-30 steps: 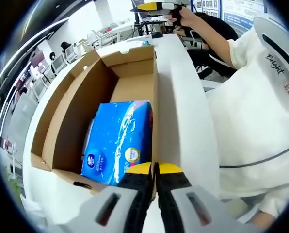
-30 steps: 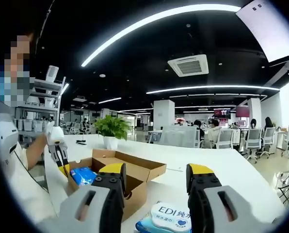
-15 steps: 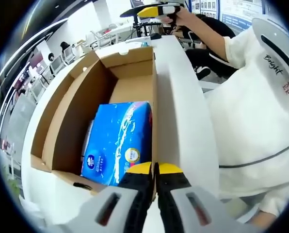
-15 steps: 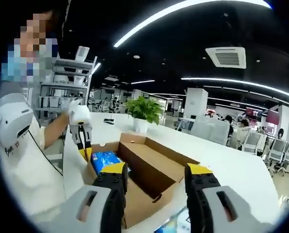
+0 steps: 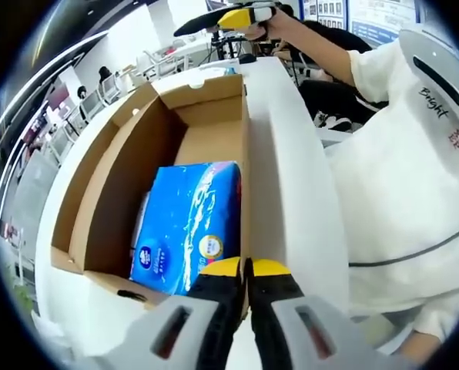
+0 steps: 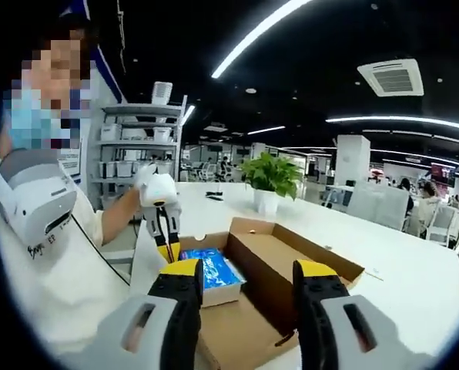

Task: Operate the shoe box by opening the lid, removing the specified soft item, and placing it in the target area until the item is outside and the box remains undamaged.

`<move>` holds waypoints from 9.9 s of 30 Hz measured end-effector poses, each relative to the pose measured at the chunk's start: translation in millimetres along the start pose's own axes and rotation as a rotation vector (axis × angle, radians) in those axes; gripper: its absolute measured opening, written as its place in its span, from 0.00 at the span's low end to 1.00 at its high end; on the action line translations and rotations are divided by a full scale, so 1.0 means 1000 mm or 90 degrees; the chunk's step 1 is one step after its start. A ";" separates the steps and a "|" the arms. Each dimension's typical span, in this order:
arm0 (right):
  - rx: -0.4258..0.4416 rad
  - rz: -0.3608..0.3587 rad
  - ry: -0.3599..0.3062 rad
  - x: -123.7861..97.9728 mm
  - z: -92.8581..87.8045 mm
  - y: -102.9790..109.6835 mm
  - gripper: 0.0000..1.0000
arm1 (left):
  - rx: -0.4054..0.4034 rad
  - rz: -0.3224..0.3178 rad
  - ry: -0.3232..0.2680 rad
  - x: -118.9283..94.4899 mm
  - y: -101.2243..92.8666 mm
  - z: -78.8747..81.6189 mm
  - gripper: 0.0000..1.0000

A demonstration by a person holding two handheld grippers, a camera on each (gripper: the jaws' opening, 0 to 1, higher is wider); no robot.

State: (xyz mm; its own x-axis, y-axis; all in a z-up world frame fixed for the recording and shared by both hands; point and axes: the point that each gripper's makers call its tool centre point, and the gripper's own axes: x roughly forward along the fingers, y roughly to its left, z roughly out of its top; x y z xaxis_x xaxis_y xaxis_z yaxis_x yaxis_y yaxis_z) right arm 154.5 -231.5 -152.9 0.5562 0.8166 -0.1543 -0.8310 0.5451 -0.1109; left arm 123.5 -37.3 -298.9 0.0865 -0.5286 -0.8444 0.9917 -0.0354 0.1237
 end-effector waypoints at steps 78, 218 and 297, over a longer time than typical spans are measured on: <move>-0.123 0.248 0.272 0.136 -0.066 0.060 0.54 | 0.013 0.002 -0.009 0.001 0.000 0.002 0.02; -0.225 0.286 0.633 0.115 -0.137 0.044 0.69 | 0.021 0.032 0.018 -0.005 0.003 -0.005 0.04; -0.273 0.333 0.769 0.106 -0.127 0.043 0.69 | 0.039 0.040 0.021 -0.001 0.004 -0.008 0.05</move>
State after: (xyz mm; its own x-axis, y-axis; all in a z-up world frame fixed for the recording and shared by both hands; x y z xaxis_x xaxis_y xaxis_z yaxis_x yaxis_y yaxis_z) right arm 178.9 -145.9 -299.0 0.0272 0.1170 -0.9928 -0.9982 -0.0499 -0.0332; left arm 127.7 -30.2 -302.1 0.1524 -0.5028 -0.8508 0.9766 -0.0558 0.2079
